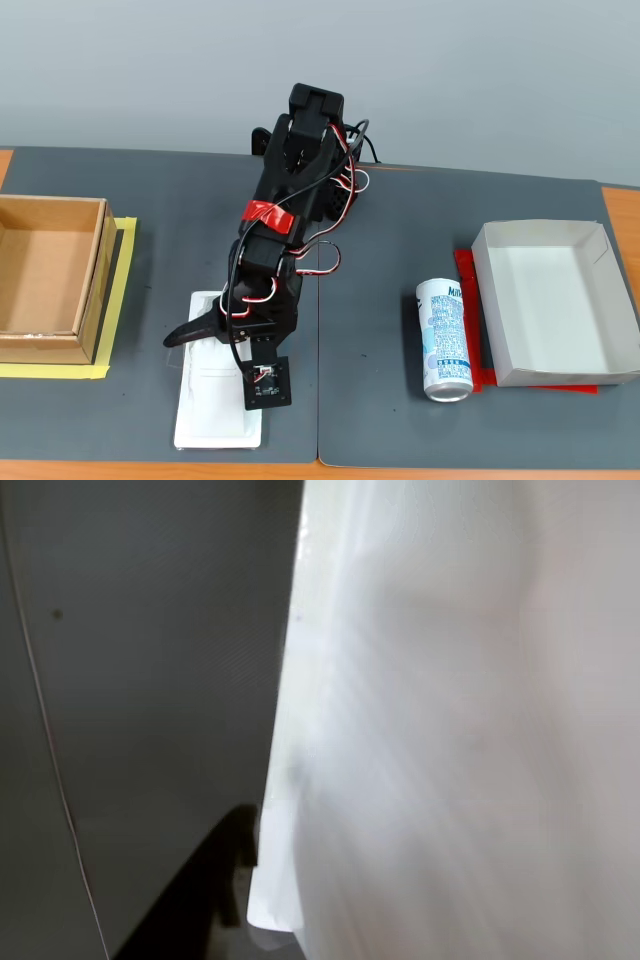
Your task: Pick the sandwich and put it in the gray box
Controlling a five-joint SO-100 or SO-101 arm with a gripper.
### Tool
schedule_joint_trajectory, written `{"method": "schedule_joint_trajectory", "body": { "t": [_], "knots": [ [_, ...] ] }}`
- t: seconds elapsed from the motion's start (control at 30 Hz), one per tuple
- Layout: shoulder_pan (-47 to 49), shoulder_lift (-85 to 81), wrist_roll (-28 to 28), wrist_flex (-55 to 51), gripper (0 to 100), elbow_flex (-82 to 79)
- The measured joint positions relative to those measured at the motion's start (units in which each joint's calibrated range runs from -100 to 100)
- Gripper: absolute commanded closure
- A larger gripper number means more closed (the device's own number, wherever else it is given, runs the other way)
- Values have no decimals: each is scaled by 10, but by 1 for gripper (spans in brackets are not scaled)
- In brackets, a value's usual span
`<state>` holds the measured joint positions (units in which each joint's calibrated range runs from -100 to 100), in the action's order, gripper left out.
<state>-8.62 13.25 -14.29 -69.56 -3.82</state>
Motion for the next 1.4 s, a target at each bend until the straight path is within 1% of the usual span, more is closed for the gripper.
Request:
{"method": "schedule_joint_trajectory", "body": {
  "t": [0.07, 0.3, 0.43, 0.67, 0.77, 0.9, 1.4],
  "knots": [
    [0, 0, 0, 0, 41, 0],
    [-7, -1, 0, 4, 58, 2],
    [-8, -2, 0, -5, 64, 4],
    [-7, -8, -1, 0, 78, 8],
    [-5, -9, -1, 0, 82, 8],
    [-5, -12, -1, 0, 85, 8],
    [-4, -17, -2, 0, 85, 9]
  ]
}}
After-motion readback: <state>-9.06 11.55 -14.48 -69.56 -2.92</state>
